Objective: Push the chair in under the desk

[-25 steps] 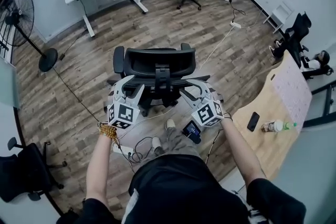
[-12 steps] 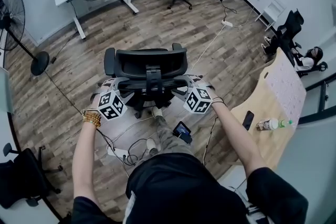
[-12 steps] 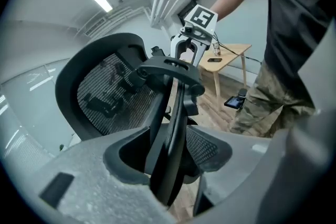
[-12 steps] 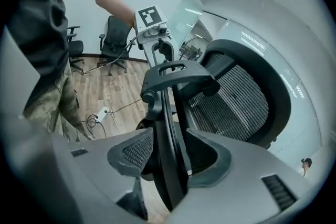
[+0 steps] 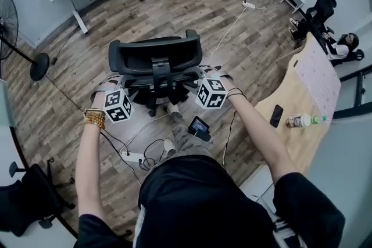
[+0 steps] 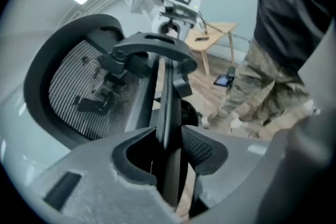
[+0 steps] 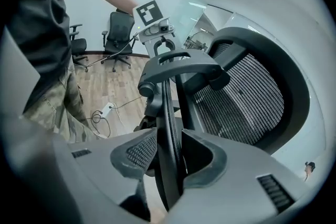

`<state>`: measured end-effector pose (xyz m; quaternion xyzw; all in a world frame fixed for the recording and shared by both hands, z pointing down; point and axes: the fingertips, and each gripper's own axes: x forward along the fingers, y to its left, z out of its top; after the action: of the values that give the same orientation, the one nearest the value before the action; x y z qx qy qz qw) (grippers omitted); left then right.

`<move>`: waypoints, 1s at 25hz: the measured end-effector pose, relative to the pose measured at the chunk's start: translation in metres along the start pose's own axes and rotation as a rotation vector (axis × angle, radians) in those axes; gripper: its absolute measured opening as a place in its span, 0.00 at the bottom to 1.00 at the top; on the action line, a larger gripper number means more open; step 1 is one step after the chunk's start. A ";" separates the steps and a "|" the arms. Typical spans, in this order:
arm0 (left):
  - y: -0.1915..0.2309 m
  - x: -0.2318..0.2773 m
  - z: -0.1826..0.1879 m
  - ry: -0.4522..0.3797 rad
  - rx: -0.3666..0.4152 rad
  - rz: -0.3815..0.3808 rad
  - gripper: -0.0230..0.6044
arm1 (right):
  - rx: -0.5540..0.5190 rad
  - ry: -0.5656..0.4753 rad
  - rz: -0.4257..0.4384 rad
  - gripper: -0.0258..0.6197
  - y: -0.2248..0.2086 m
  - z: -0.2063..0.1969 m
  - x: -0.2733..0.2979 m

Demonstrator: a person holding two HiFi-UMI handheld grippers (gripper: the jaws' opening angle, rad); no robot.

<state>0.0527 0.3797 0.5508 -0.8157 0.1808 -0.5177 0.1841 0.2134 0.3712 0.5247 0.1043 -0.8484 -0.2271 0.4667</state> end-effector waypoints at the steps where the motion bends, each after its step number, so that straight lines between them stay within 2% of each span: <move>1: -0.001 0.004 -0.003 0.034 0.047 0.001 0.27 | 0.000 0.007 0.006 0.27 -0.001 0.000 0.001; 3: -0.002 0.009 -0.006 0.057 0.077 -0.007 0.25 | -0.005 0.016 0.009 0.26 -0.001 -0.001 0.002; 11: 0.015 0.023 -0.011 0.050 0.014 -0.076 0.24 | -0.033 0.072 0.026 0.26 -0.021 -0.010 0.019; 18: 0.037 0.031 -0.023 0.046 -0.008 -0.081 0.24 | -0.070 0.109 0.039 0.26 -0.044 -0.012 0.038; 20: 0.042 0.032 -0.026 0.041 -0.016 -0.081 0.24 | -0.073 0.138 0.053 0.26 -0.049 -0.012 0.044; 23: 0.049 0.033 -0.027 0.026 -0.036 -0.093 0.24 | -0.133 0.199 0.092 0.24 -0.054 -0.017 0.055; 25: 0.053 0.034 -0.027 0.021 -0.043 -0.102 0.24 | -0.141 0.197 0.135 0.22 -0.055 -0.018 0.061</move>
<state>0.0360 0.3145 0.5623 -0.8221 0.1520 -0.5310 0.1381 0.1936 0.2937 0.5521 0.0356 -0.7855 -0.2430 0.5680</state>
